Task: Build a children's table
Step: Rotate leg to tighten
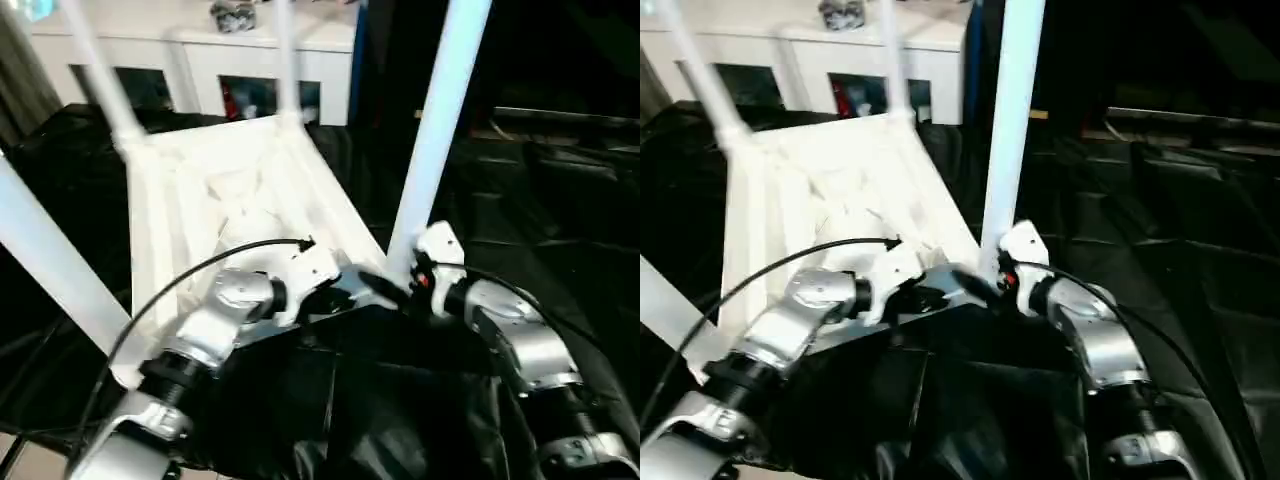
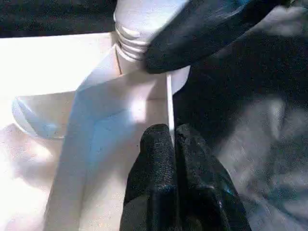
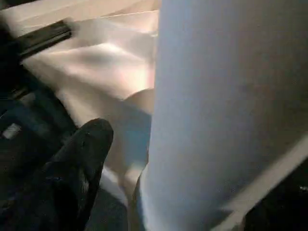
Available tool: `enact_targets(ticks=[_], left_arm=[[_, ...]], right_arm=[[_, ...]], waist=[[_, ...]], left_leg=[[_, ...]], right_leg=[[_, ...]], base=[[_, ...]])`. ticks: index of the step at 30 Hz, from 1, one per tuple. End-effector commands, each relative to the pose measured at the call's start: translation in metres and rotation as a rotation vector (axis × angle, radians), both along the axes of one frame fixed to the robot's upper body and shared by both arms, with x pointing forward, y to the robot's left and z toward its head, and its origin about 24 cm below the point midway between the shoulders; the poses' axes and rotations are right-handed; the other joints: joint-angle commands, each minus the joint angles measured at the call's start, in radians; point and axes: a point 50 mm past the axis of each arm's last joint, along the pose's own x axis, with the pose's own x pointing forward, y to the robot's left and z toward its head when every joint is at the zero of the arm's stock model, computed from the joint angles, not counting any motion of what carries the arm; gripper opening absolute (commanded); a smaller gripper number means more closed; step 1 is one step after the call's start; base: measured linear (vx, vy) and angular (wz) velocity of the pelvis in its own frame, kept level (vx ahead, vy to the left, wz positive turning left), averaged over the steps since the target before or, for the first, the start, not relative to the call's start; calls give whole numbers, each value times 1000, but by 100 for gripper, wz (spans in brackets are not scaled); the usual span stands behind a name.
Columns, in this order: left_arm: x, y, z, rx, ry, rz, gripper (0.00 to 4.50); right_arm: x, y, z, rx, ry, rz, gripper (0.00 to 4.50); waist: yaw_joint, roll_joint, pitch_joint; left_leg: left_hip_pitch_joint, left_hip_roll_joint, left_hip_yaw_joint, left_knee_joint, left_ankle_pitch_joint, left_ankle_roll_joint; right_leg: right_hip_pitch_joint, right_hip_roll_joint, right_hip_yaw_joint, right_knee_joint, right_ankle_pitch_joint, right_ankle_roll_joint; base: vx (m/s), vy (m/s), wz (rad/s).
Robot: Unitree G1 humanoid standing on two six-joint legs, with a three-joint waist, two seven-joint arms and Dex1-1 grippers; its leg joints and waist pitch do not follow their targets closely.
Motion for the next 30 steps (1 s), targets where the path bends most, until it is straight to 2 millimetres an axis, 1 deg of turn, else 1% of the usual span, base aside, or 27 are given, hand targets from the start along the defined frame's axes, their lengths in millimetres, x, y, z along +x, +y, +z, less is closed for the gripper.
enact_targets(ticks=[1, 2, 3, 5, 6, 8, 10, 11, 12, 13, 14, 15, 17, 18, 22, 26, 28, 30], left_arm=[[-5, -3, 8, -45, -14, -90, 0], [-6, -2, 8, -44, -10, -98, 0], [-6, -1, 8, -44, -7, -104, 0], [-8, 1, 8, -44, 4, -120, 0], [-9, 2, 8, -42, 8, -130, 0], [-10, 7, 8, -38, 20, -148, 0], [-11, 9, 8, -37, 28, -156, 0], [-12, 11, 7, -35, 38, -167, 0], [-13, 12, 7, -32, 46, -178, 0], [-14, 13, 7, -31, 49, -185, 0], [-14, 14, 7, -29, 52, -186, 0], [-15, 15, 6, -27, 56, -188, 0], [-15, 17, 6, -24, 59, -192, 0], [-15, 17, 6, -23, 60, -193, 0], [-16, 19, 6, -19, 70, -198, 0], [-14, 17, 4, -11, 60, -171, 0], [-9, 13, 2, -3, 52, -102, 0], [-5, 10, 1, 1, 40, -55, 0]], right_arm=[[-10, 3, -2, 1, 40, 117, 396], [-11, 2, -1, -1, 43, 128, 396], [-11, 1, -1, -2, 45, 135, 372], [-12, 0, 0, -3, 49, 149, 372], [-13, -1, 0, -6, 54, 164, 358], [-17, -2, 0, -21, 65, 207, 335], [-18, -2, 0, -23, 66, 216, 323], [-20, -2, 0, -24, 68, 228, 308], [-21, -2, 0, -25, 70, 240, 308], [-21, -2, 1, -24, 72, 247, 286], [-21, -2, 1, -24, 73, 250, 286], [-22, -2, 1, -24, 74, 253, 283], [-22, -2, 1, -26, 76, 259, 252], [-22, -2, 1, -26, 77, 261, 252], [-25, -1, 0, -22, 91, 277, 214], [-28, 2, -4, 1, 111, 276, 203], [-32, 7, -9, 34, 139, 283, 200], [-34, 11, -12, 54, 153, 277, 199]], waist=[[2, -6, -61], [3, -6, -60], [5, -6, -60], [6, -7, -58], [7, -7, -59], [10, -8, -59], [15, -10, -61], [15, -10, -62], [16, -10, -62], [17, -10, -62], [17, -9, -61], [18, -9, -62], [17, -9, -61], [18, -9, -61], [17, -9, -62], [18, -9, -63], [19, -10, -62], [21, -10, -57]], left_leg=[[11, 66, -32, -69, -149, 85], [12, 66, -31, -69, -155, 84], [13, 67, -31, -69, -158, 81], [15, 67, -31, -71, -166, 69], [15, 68, -31, -71, -166, 67], [15, 67, -31, -70, -162, 65], [14, 68, -30, -70, -146, 68], [14, 67, -30, -68, -136, 71], [14, 67, -30, -68, -133, 72], [14, 67, -30, -68, -131, 75], [13, 67, -29, -67, -129, 76], [13, 67, -30, -67, -129, 76], [14, 67, -30, -68, -139, 72], [14, 67, -30, -68, -140, 71], [15, 67, -30, -68, -136, 67], [14, 67, -29, -67, -126, 72], [14, 66, -29, -66, -135, 69], [20, 67, -29, -69, -159, 65]], right_leg=[[45, -88, 50, -72, -119, -253], [45, -89, 50, -73, -127, -252], [45, -89, 50, -73, -139, -252], [43, -89, 50, -75, -167, -251], [42, -88, 50, -75, -171, -250], [44, -89, 51, -75, -169, -247], [44, -89, 51, -70, -148, -246], [44, -89, 51, -69, -134, -248], [44, -89, 50, -68, -129, -249], [45, -90, 51, -67, -125, -251], [45, -89, 50, -68, -122, -252], [45, -89, 50, -67, -122, -252], [44, -89, 50, -69, -139, -250], [44, -89, 50, -69, -142, -250], [44, -88, 50, -68, -140, -247], [45, -88, 50, -66, -119, -252], [45, -89, 50, -69, -133, -251], [40, -87, 50, -75, -176, -245]], base=[[0, 0, 0], [0, 0, 0], [0, 0, 0], [0, 0, 0], [0, 0, 0], [0, 0, 0], [0, 0, 0], [0, 0, 0], [0, 0, 0], [0, 0, 0], [0, 0, 0], [0, 0, 0], [0, 0, 0], [0, 0, 0], [0, 0, 0], [0, 0, 0], [0, 0, 0], [0, 0, 0]])
